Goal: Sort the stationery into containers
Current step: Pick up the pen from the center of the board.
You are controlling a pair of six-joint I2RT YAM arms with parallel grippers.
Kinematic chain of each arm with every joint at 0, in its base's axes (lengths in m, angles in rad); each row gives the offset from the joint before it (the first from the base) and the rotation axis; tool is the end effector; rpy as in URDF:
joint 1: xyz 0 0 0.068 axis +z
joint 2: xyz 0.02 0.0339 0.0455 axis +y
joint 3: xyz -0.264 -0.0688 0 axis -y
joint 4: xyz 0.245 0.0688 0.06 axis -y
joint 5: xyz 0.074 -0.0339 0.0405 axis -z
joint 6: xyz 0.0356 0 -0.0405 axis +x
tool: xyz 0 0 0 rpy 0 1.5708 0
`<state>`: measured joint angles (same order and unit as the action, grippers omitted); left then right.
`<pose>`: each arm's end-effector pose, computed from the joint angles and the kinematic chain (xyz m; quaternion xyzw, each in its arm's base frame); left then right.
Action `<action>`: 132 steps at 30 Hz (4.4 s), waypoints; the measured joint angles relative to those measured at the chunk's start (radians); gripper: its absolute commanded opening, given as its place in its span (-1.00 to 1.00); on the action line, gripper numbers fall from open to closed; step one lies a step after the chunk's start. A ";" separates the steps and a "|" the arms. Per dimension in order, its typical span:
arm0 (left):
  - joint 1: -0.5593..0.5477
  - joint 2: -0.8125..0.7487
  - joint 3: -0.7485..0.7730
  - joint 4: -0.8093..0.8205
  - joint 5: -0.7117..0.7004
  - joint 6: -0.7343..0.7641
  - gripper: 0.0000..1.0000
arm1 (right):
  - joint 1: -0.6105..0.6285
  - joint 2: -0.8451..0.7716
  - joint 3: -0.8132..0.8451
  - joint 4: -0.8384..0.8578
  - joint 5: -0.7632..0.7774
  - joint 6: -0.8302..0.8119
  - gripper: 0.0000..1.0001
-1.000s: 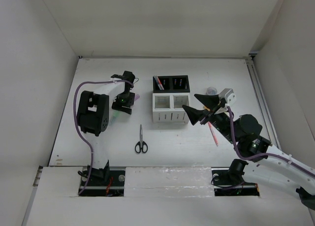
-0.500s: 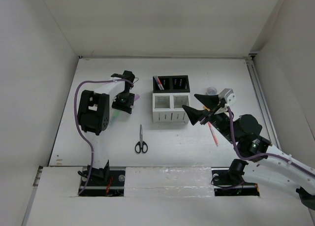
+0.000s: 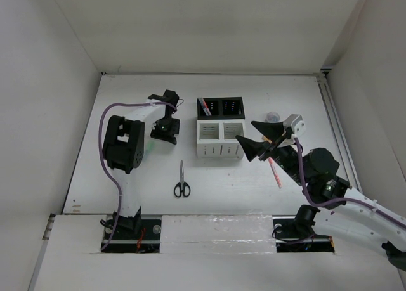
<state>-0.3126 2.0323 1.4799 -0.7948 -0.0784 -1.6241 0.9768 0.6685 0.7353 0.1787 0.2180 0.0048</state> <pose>0.3833 -0.1209 0.1656 -0.6089 0.7844 -0.0698 0.0953 0.0952 0.1273 0.3798 -0.2098 0.5808 0.3104 0.7227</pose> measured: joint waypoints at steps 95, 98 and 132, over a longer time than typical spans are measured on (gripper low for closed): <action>-0.009 -0.638 -0.227 0.206 -0.227 0.545 -1.00 | 0.000 0.027 0.055 -0.249 0.222 0.154 0.44; -0.009 -0.792 -0.230 0.226 -0.183 0.686 -1.00 | 0.000 0.037 0.125 -0.442 0.297 0.276 0.47; -0.013 -1.225 -0.453 0.289 -0.029 1.112 -1.00 | -0.752 0.592 0.103 -0.871 -0.174 0.381 0.49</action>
<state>-0.3252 0.8070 1.0267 -0.5060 -0.1074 -0.5121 0.2245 1.2606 0.8387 -0.6922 0.0441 0.3855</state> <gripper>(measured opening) 0.043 0.751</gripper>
